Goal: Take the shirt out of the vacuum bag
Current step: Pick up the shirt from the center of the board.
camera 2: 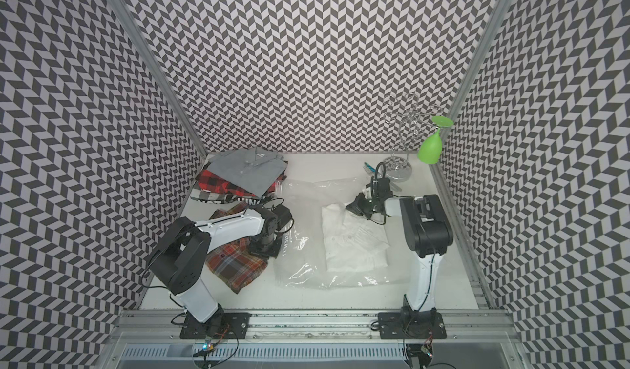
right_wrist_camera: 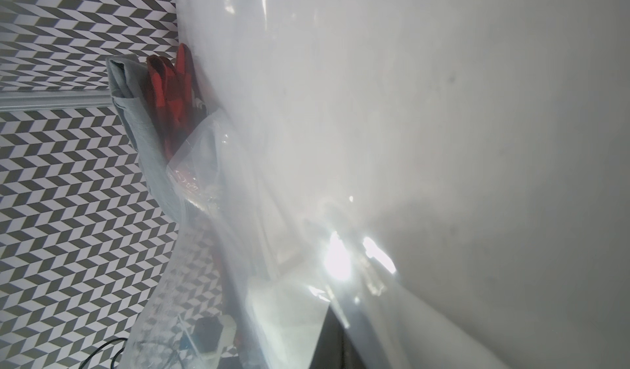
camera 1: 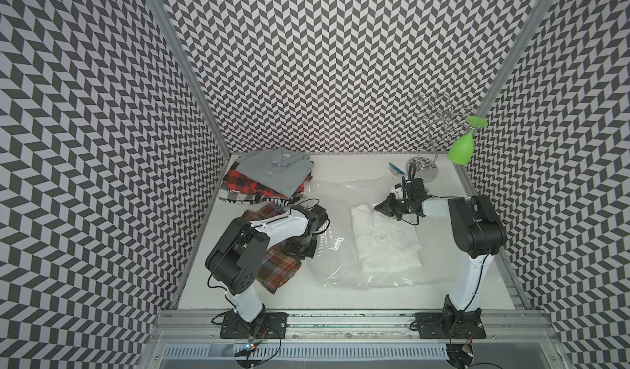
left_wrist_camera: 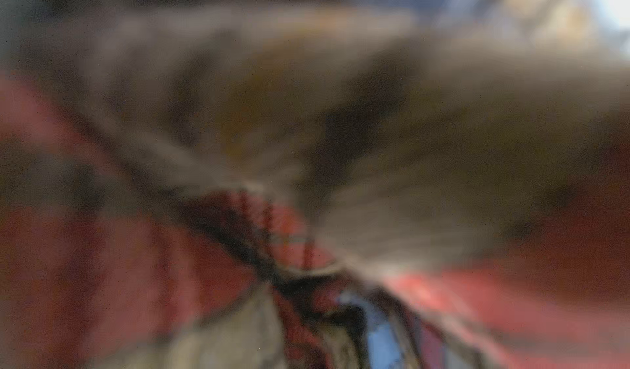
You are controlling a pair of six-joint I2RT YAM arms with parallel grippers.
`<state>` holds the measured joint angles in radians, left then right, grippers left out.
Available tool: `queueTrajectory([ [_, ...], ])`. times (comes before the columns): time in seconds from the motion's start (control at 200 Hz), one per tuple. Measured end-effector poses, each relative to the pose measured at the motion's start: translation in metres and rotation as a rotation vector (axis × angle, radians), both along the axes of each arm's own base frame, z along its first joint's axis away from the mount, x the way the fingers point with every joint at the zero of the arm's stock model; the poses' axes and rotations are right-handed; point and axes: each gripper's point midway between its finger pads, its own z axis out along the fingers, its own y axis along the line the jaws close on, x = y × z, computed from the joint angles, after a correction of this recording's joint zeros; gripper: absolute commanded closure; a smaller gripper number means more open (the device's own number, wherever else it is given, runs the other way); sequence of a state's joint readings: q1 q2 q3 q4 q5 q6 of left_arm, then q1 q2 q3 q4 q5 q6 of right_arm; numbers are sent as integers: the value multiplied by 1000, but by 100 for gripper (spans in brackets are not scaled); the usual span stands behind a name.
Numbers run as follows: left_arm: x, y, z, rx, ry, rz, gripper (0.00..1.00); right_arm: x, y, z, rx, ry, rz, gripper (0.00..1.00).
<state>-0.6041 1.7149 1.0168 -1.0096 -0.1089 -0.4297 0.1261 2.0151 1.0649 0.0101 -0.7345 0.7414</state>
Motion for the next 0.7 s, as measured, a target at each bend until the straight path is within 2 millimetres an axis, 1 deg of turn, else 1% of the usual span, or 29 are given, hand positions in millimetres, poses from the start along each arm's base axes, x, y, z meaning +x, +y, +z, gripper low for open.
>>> queueTrajectory([
  [0.085,4,6,6,-21,-20,24,100,0,0,0,3,-1,1,100],
  [0.145,10,10,16,-56,-50,58,100,0,0,0,4,-2,1,100],
  [0.3,28,23,63,-203,-192,168,100,0,0,0,9,-7,2,100],
  [0.461,44,35,97,-318,-285,244,100,0,0,0,10,-7,2,99],
  [0.501,50,37,108,-349,-310,257,100,0,0,1,12,-8,4,96],
  [0.551,59,39,123,-386,-347,270,100,0,0,1,16,-9,5,87],
  [0.631,75,44,154,-464,-434,287,100,0,3,5,40,-21,20,74],
  [0.701,84,50,181,-529,-509,302,100,-1,7,11,69,-36,43,65],
])
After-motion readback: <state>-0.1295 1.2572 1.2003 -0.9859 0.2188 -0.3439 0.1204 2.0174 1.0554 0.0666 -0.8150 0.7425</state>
